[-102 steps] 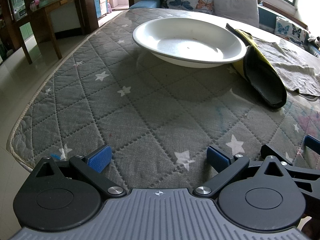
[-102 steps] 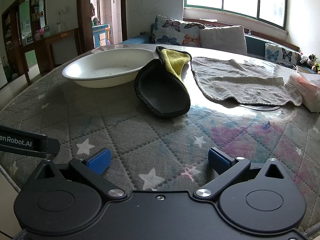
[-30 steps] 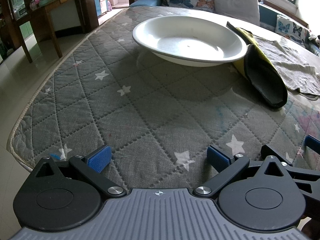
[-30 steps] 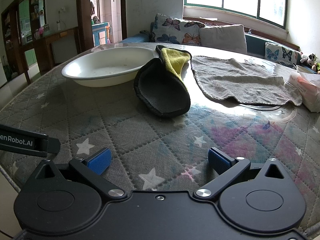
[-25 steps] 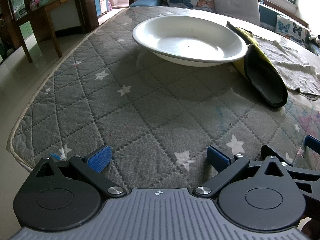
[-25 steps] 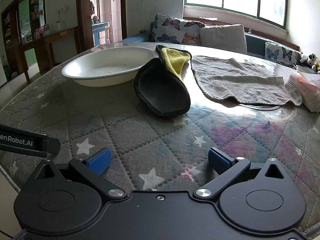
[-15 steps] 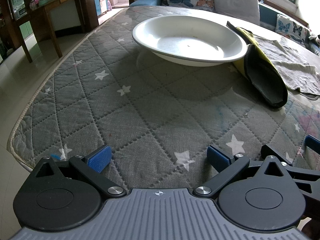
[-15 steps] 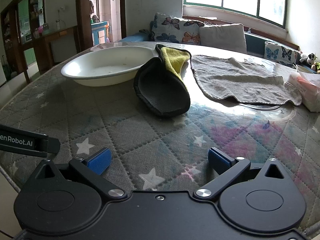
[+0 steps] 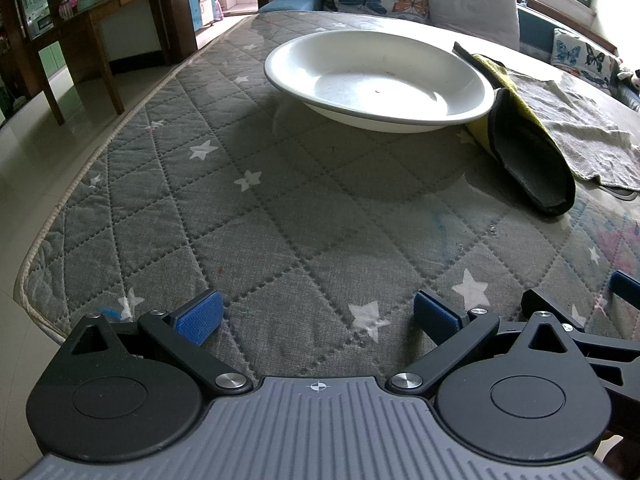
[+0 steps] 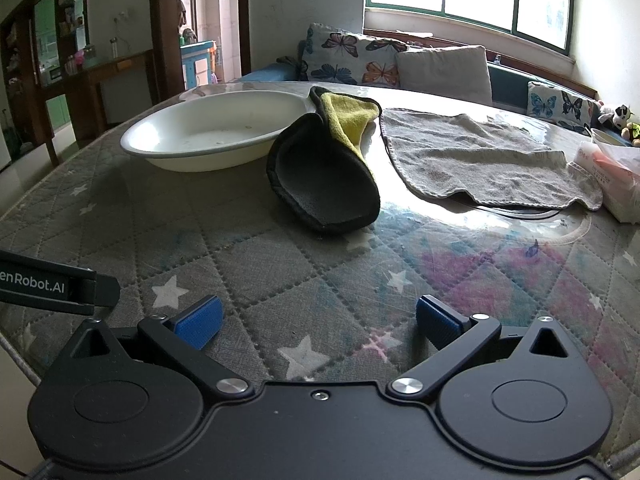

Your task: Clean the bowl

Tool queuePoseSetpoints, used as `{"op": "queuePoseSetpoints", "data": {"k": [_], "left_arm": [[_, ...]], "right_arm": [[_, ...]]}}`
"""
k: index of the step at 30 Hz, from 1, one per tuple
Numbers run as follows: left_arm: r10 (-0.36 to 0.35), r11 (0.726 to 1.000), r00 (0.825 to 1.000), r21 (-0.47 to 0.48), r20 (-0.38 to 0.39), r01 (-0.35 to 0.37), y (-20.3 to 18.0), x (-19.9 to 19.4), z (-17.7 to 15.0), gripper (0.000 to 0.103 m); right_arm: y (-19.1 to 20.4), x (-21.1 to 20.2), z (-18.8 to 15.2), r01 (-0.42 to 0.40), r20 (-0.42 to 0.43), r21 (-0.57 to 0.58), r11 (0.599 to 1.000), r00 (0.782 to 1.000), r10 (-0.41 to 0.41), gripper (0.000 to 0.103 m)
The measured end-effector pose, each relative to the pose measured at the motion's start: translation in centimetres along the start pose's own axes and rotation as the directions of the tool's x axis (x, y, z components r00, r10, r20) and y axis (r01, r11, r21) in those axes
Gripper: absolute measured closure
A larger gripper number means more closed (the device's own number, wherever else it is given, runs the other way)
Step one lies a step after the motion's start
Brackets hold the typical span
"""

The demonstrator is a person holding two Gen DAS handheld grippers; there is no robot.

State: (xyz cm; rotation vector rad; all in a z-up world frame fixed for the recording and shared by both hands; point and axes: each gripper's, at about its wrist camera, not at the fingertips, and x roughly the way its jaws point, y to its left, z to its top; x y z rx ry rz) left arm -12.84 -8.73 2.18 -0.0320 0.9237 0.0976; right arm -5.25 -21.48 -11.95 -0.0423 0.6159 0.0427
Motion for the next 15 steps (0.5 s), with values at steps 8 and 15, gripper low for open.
{"op": "queuePoseSetpoints", "data": {"k": [8,15], "left_arm": [[0.0,1.0,1.0,0.0,0.003,0.0,-0.02,-0.01,-0.09,0.0],[0.0,1.0,1.0,0.002,0.01,0.0,-0.09,-0.03,-0.13,0.0]], "right_arm": [[0.01,-0.01,0.02,0.0,-0.001,0.0,1.0,1.0,0.0,0.0],[-0.07,0.01,0.07,0.0,-0.001,0.001,1.0,1.0,0.0,0.0]]}}
